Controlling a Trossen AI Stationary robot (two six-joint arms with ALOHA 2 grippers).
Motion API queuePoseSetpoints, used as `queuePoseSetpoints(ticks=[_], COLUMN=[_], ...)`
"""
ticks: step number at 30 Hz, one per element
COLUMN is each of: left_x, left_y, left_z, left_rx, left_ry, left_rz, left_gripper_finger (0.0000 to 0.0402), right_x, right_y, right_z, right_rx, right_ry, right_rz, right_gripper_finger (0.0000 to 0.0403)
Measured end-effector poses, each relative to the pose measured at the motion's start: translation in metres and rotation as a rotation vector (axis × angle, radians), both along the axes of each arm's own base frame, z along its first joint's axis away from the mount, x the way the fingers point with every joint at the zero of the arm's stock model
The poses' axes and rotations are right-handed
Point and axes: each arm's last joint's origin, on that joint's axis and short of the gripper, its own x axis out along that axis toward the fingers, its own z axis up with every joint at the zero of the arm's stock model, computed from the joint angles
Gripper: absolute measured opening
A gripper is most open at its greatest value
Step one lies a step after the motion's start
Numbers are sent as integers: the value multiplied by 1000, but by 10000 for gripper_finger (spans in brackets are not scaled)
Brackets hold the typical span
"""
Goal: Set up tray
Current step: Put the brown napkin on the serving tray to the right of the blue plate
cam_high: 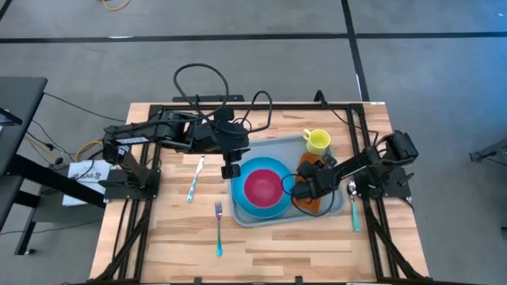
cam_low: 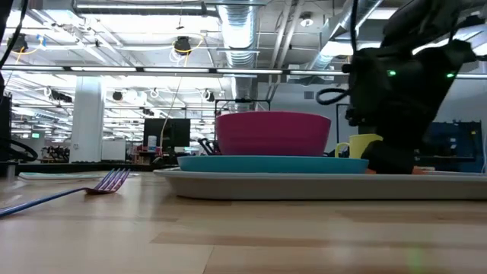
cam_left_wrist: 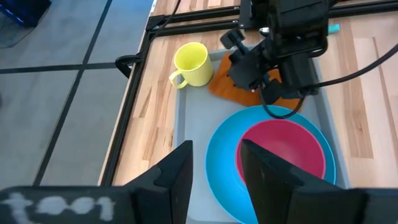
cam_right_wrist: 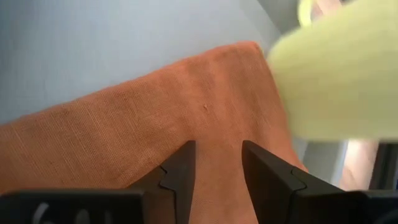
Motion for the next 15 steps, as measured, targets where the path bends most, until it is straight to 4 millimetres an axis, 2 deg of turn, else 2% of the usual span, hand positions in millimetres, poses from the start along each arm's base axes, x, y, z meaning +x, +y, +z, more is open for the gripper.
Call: queuePoseSetpoints(ticks=[7,15], left_x=[0,0], left_y=[0,0], left_z=[0,0], left_rx=[-2,-1], left_ry=[1,7], left_rz=[-2,-2], left_gripper_finger=[125,125], right_x=[15,15], right_y=[-7,-6], right_z=[-1,0], right_rx=[2,-9], right_ry=[42,171], right_rz=[198,360], right_gripper_finger=[123,123])
